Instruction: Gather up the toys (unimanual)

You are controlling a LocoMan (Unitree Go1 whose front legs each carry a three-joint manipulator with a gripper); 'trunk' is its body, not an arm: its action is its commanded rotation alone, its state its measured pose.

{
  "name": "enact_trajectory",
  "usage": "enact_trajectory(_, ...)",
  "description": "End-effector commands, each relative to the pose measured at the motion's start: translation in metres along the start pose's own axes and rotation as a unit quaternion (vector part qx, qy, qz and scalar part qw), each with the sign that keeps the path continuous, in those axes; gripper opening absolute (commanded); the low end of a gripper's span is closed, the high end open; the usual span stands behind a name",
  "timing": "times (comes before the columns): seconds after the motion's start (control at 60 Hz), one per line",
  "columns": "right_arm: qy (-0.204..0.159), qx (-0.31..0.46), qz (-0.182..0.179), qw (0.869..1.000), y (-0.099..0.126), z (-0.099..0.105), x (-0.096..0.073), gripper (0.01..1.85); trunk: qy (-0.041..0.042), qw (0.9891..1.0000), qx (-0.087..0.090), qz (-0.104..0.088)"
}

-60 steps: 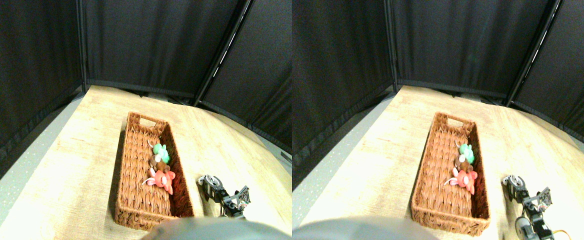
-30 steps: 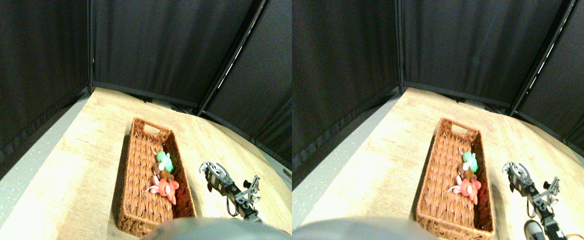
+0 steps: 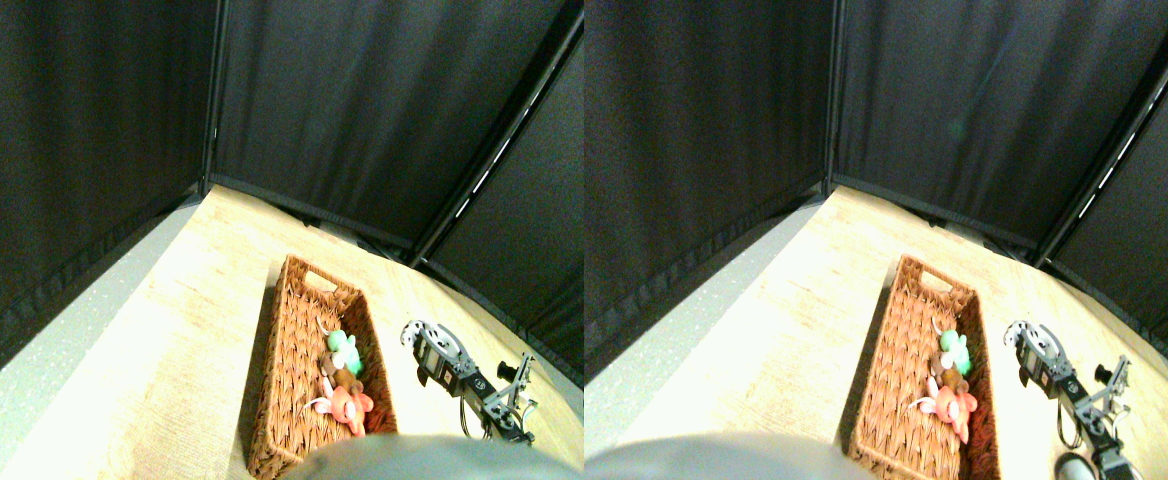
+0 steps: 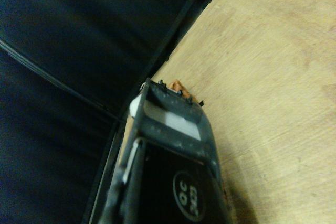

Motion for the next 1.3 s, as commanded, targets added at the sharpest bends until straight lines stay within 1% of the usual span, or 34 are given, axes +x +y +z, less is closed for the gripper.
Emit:
enact_trajectory(0.017, 0.003, -0.011, 0.033, 0.999, 0.010, -0.008, 0.002, 0.08, -0.0151, 0.9996, -0.010, 0.024)
enact_trajectory(0.05, 0.004, -0.001, 0.032, 0.999, 0.012, -0.010, 0.004, 0.07, -0.0159, 0.9995, -0.012, 0.026)
enact_trajectory(0.083, 0.014, 0.014, 0.031, 0.999, 0.015, -0.014, 0.006, 0.06, -0.0169, 0.9993, -0.015, 0.029)
enact_trajectory(0.133, 0.025, 0.013, 0.031, 0.999, 0.018, -0.018, 0.010, 0.06, -0.0179, 0.9992, -0.018, 0.032)
enact_trajectory(0.2, 0.039, -0.015, 0.037, 0.998, 0.022, -0.026, 0.017, 0.09, -0.0187, 0.9990, -0.022, 0.035)
enact_trajectory(0.283, 0.054, -0.029, 0.042, 0.997, 0.025, -0.034, 0.022, 0.13, -0.0200, 0.9986, -0.026, 0.042)
enact_trajectory(0.383, 0.068, -0.028, 0.050, 0.996, 0.027, -0.043, 0.029, 0.14, -0.0205, 0.9983, -0.028, 0.047)
enact_trajectory(0.467, 0.067, -0.030, 0.052, 0.996, 0.028, -0.050, 0.034, 0.14, -0.0193, 0.9981, -0.030, 0.051)
enact_trajectory(0.567, 0.068, -0.011, 0.040, 0.997, 0.027, -0.058, 0.035, 0.11, -0.0180, 0.9978, -0.032, 0.056)
enact_trajectory(0.667, 0.071, -0.002, 0.040, 0.997, 0.026, -0.067, 0.037, 0.11, -0.0166, 0.9978, -0.031, 0.056)
enact_trajectory(0.7, 0.073, 0.005, 0.043, 0.996, 0.025, -0.070, 0.038, 0.08, -0.0162, 0.9978, -0.031, 0.056)
enact_trajectory(0.767, 0.083, -0.006, 0.034, 0.996, 0.026, -0.073, 0.036, 0.06, -0.0152, 0.9979, -0.031, 0.055)
enact_trajectory(0.8, 0.094, -0.018, 0.027, 0.995, 0.026, -0.074, 0.036, 0.25, -0.0152, 0.9979, -0.031, 0.055)
enact_trajectory(0.817, 0.099, -0.018, 0.022, 0.995, 0.026, -0.074, 0.035, 0.39, -0.0152, 0.9979, -0.031, 0.055)
enact_trajectory(0.833, 0.099, -0.018, 0.022, 0.995, 0.026, -0.074, 0.035, 0.39, -0.0135, 0.9981, -0.028, 0.053)
enact_trajectory(0.883, 0.110, -0.053, 0.004, 0.992, 0.028, -0.073, 0.033, 1.01, -0.0132, 0.9983, -0.027, 0.050)
enact_trajectory(0.9, 0.110, -0.053, 0.004, 0.992, 0.028, -0.073, 0.033, 1.01, -0.0129, 0.9983, -0.026, 0.050)
enact_trajectory(0.917, 0.116, -0.057, -0.001, 0.992, 0.028, -0.073, 0.033, 1.29, -0.0125, 0.9984, -0.025, 0.049)
enact_trajectory(0.933, 0.116, -0.057, -0.001, 0.992, 0.028, -0.073, 0.033, 1.29, -0.0124, 0.9984, -0.025, 0.048)
enact_trajectory(0.95, 0.118, -0.065, 0.000, 0.991, 0.028, -0.072, 0.032, 1.38, -0.0118, 0.9986, -0.023, 0.047)
enact_trajectory(0.967, 0.120, -0.067, 0.000, 0.991, 0.028, -0.071, 0.032, 1.43, -0.0112, 0.9986, -0.022, 0.046)
enact_trajectory(1.0, 0.116, -0.078, 0.005, 0.990, 0.028, -0.069, 0.031, 1.48, -0.0102, 0.9988, -0.020, 0.044)
enact_trajectory(1.067, 0.103, -0.089, 0.007, 0.991, 0.027, -0.065, 0.029, 1.47, -0.0092, 0.9991, -0.015, 0.038)
enact_trajectory(1.117, 0.093, -0.089, 0.009, 0.992, 0.026, -0.061, 0.029, 1.42, -0.0075, 0.9993, -0.011, 0.034)
enact_trajectory(1.133, 0.075, -0.075, 0.006, 0.994, 0.025, -0.055, 0.027, 1.36, -0.0065, 0.9995, -0.009, 0.031)
enact_trajectory(1.15, 0.075, -0.075, 0.006, 0.994, 0.025, -0.055, 0.027, 1.36, -0.0063, 0.9995, -0.008, 0.030)
enact_trajectory(1.183, 0.058, -0.079, 0.007, 0.995, 0.023, -0.047, 0.026, 1.32, -0.0043, 0.9997, -0.003, 0.025)
enact_trajectory(1.2, 0.058, -0.079, 0.007, 0.995, 0.023, -0.047, 0.026, 1.32, -0.0039, 0.9997, -0.001, 0.023)
enact_trajectory(1.217, 0.038, -0.077, 0.011, 0.996, 0.019, -0.039, 0.024, 1.20, -0.0027, 0.9998, 0.001, 0.020)
enact_trajectory(1.233, 0.038, -0.077, 0.011, 0.996, 0.019, -0.039, 0.024, 1.20, -0.0014, 0.9999, 0.004, 0.016)
enact_trajectory(1.3, -0.013, -0.056, 0.011, 0.998, 0.011, -0.020, 0.019, 0.95, 0.0020, 0.9999, 0.013, 0.005)
